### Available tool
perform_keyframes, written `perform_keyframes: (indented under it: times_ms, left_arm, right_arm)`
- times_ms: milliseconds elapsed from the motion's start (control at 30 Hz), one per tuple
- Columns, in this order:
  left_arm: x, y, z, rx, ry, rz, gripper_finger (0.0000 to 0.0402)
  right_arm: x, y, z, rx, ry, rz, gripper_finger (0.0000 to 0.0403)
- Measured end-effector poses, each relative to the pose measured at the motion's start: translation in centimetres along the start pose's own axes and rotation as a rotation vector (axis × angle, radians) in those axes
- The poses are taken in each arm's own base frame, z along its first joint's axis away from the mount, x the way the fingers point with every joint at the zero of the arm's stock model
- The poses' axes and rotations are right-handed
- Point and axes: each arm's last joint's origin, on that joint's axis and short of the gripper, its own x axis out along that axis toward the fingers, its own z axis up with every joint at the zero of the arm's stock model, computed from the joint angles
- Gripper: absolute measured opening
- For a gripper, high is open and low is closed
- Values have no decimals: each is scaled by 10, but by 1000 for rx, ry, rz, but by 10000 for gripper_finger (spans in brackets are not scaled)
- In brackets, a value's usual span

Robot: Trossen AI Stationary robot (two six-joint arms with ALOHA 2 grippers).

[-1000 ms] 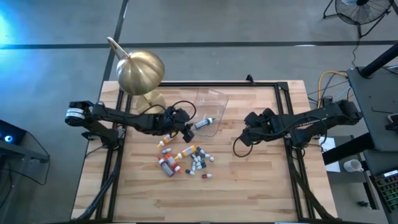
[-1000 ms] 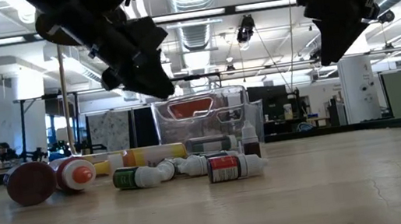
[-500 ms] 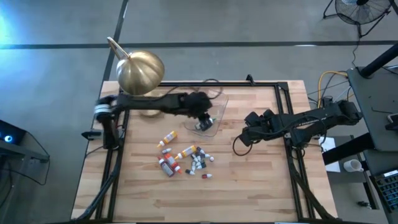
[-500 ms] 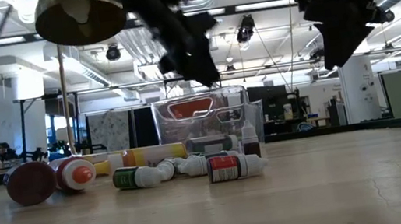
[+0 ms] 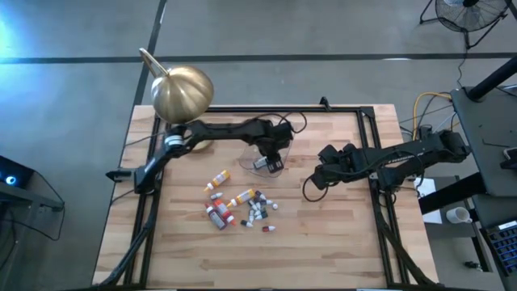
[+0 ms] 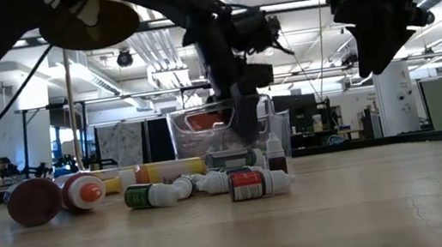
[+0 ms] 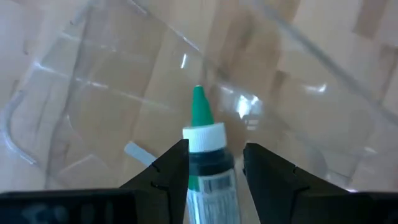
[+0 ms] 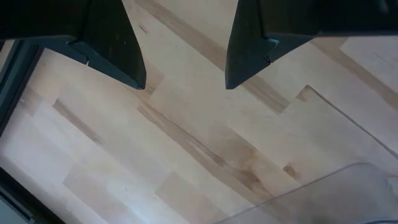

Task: Pick & Place food coloring
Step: Put the large green food coloring bottle into the transparent bin

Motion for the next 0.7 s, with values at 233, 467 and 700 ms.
perform_keyframes:
  times_ms: [233, 467, 700]
  left_arm:
    - [20, 6, -3, -5, 53, 9, 126]
    - [25, 7, -5, 13, 68, 9, 126]
    - [34, 8, -6, 15, 84, 9, 108]
  right_arm:
    - [1, -1, -1, -11, 4, -5, 215]
    - [2, -1, -2, -35, 6, -10, 214]
    - [5, -2, -4, -38, 13, -20, 214]
